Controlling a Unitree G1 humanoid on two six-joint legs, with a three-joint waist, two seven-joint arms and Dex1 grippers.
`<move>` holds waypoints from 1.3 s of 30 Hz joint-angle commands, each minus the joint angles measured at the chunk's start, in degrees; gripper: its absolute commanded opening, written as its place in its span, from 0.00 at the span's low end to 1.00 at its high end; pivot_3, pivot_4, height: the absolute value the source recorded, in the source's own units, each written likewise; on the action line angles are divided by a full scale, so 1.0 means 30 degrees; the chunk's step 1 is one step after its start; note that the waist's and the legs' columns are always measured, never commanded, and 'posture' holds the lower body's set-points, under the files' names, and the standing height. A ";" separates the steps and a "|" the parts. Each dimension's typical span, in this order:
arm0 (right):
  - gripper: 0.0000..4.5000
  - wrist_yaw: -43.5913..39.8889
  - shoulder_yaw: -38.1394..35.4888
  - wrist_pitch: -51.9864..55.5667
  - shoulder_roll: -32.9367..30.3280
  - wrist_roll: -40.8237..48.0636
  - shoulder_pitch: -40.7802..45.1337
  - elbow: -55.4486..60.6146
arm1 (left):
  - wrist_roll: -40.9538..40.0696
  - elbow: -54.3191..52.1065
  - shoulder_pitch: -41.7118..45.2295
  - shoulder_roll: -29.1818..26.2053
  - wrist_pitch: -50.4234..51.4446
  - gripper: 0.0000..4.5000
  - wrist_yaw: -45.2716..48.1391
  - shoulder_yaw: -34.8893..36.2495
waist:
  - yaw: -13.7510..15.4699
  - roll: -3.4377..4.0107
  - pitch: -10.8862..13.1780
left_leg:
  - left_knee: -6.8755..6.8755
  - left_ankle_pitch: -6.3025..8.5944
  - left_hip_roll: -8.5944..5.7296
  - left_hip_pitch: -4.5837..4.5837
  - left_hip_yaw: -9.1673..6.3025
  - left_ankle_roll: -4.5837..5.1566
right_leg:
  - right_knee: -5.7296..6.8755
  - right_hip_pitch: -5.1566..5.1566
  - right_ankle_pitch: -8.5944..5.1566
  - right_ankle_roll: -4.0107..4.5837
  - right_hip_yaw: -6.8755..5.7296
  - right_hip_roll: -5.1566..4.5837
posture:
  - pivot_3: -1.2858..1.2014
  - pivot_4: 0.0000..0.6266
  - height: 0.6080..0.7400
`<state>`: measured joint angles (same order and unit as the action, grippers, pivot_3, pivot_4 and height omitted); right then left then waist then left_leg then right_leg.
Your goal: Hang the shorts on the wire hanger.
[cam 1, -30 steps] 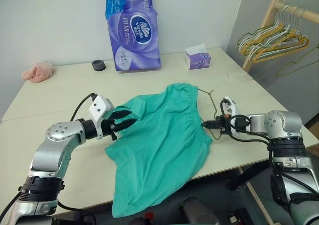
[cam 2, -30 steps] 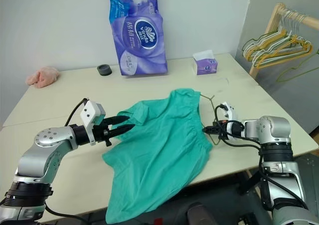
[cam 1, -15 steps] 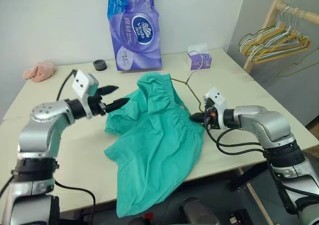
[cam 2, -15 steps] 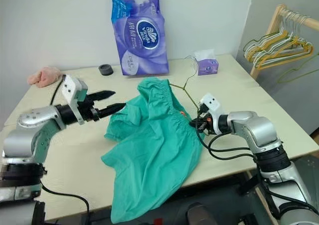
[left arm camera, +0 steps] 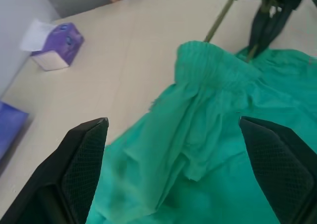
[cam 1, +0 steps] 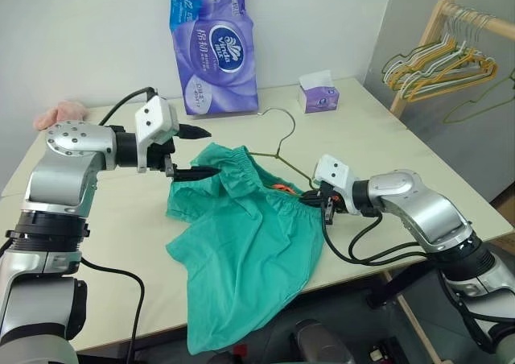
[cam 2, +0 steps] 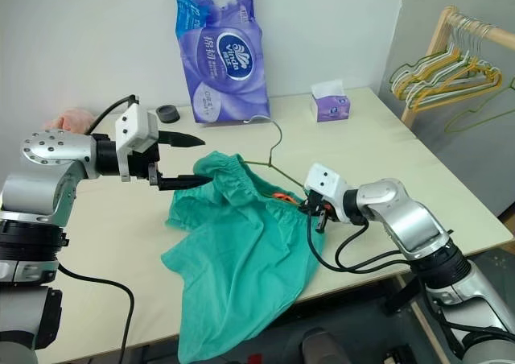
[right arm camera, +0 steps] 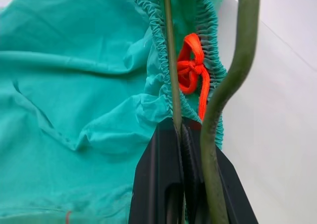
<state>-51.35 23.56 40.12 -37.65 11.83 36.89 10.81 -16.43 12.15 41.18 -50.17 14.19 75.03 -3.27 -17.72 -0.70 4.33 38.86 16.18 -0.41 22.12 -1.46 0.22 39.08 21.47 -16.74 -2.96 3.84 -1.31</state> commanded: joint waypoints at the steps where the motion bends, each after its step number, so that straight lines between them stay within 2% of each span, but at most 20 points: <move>1: 0.00 -0.0453 0.0020 -0.1259 -0.0202 -0.0711 0.0239 0.1098 | 0.0744 0.0574 0.0496 0.0174 -0.1081 0.99 0.0258 -0.0341 | 0.0010 -0.0002 -0.0002 | 0.0001 0.0000 0.0001 0.0000 -0.0001 0.0000 | 0.0003 0.0000 0.0000 0.0000 -0.0002 0.0000 | 0.39 0.01 1.00; 6: 0.00 -0.0855 0.0056 -0.2017 -0.0117 -0.1250 0.0318 0.1622 | 0.0973 -0.0034 -0.0612 0.0117 -0.1347 0.99 0.1439 -0.1125 | -0.0008 -0.0003 -0.0002 | 0.0003 0.0000 0.0000 0.0006 -0.0003 0.0000 | -0.0002 0.0001 0.0000 0.0000 -0.0001 -0.0004 | 0.39 0.01 1.00; 12: 0.00 -0.1159 0.0028 -0.2810 0.0029 -0.1784 0.0410 0.1736 | 0.1256 0.0350 -0.0721 0.0491 -0.1531 0.99 0.1335 -0.1258 | 0.0006 -0.0004 -0.0004 | 0.0007 0.0000 0.0000 0.0004 -0.0011 0.0001 | 0.0007 -0.0003 0.0001 0.0001 -0.0010 -0.0005 | 0.39 0.01 1.00; 16: 0.00 -0.1514 0.0069 -0.3222 0.0150 -0.2050 0.0708 0.2038 | 0.1155 0.0462 -0.0817 0.0778 -0.1297 0.80 0.1281 -0.1101 | 0.0004 -0.0006 -0.0004 | 0.0016 -0.0001 -0.0001 0.0004 -0.0010 0.0001 | 0.0007 -0.0008 0.0001 0.0001 -0.0013 -0.0007 | 0.39 0.02 1.00; 25: 0.00 -0.1972 -0.0047 -0.3355 0.0355 -0.2211 0.0723 0.2568 | 0.1218 -0.0236 -0.1557 0.1010 -0.1156 0.17 0.1299 -0.1260 | -0.0012 -0.0005 -0.0004 | 0.0015 0.0000 0.0001 0.0003 -0.0016 0.0002 | 0.0011 -0.0007 0.0001 0.0001 -0.0019 -0.0007 | 0.39 0.03 1.00; 27: 0.00 -0.2092 -0.0098 -0.3393 0.0416 -0.2222 0.0702 0.2636 | 0.1316 -0.0266 -0.1656 0.1026 -0.1202 0.06 0.1318 -0.1268 | -0.0010 -0.0008 -0.0005 | 0.0015 0.0000 0.0000 0.0003 -0.0016 0.0001 | 0.0010 -0.0008 0.0001 0.0001 -0.0018 -0.0007 | 0.39 0.03 1.00; 29: 0.00 -0.2343 -0.0084 -0.3484 0.0411 -0.2234 0.0693 0.2702 | 0.1386 -0.0298 -0.1715 0.1048 -0.1198 0.02 0.1347 -0.1225 | -0.0012 -0.0009 -0.0008 | 0.0016 -0.0001 0.0000 0.0003 -0.0018 0.0001 | 0.0011 -0.0010 0.0001 0.0002 -0.0021 -0.0008 | 0.39 0.03 1.00; 34: 0.00 -0.3456 0.0200 -0.4394 -0.0016 -0.2367 0.0600 0.2776 | 0.1501 -0.0299 -0.1828 0.1031 -0.1263 0.02 0.1313 -0.1150 | -0.0015 -0.0009 -0.0008 | 0.0016 0.0000 0.0000 0.0001 -0.0017 0.0001 | 0.0009 -0.0011 0.0001 0.0002 -0.0020 -0.0008 | 0.39 0.02 1.00; 37: 0.18 -0.3383 0.0102 -0.5552 -0.0430 -0.3081 0.0474 0.2181 | 0.1709 -0.0232 -0.2002 0.0894 -0.1483 0.02 0.1233 -0.1107 | -0.0012 -0.0009 -0.0008 | 0.0016 0.0000 0.0001 0.0001 -0.0020 0.0001 | 0.0012 -0.0011 0.0001 0.0002 -0.0025 -0.0007 | 0.39 0.02 1.00; 39: 0.33 -0.3528 -0.0042 -0.6070 -0.0699 -0.3299 0.0418 0.1833 | 0.1794 -0.0219 -0.2091 0.0842 -0.1569 0.02 0.1207 -0.1081 | -0.0012 -0.0009 -0.0008 | 0.0016 0.0000 0.0000 0.0000 -0.0020 0.0001 | 0.0012 -0.0011 0.0001 0.0002 -0.0025 -0.0007 | 0.39 0.02 1.00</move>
<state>-60.47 23.80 25.75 -40.09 1.33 37.07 13.68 -11.82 11.49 34.38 -47.40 9.34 80.85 -7.58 -17.76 -0.73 4.31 38.91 16.17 -0.41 22.12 -1.52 0.23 39.11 21.44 -16.74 -2.95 3.77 -1.33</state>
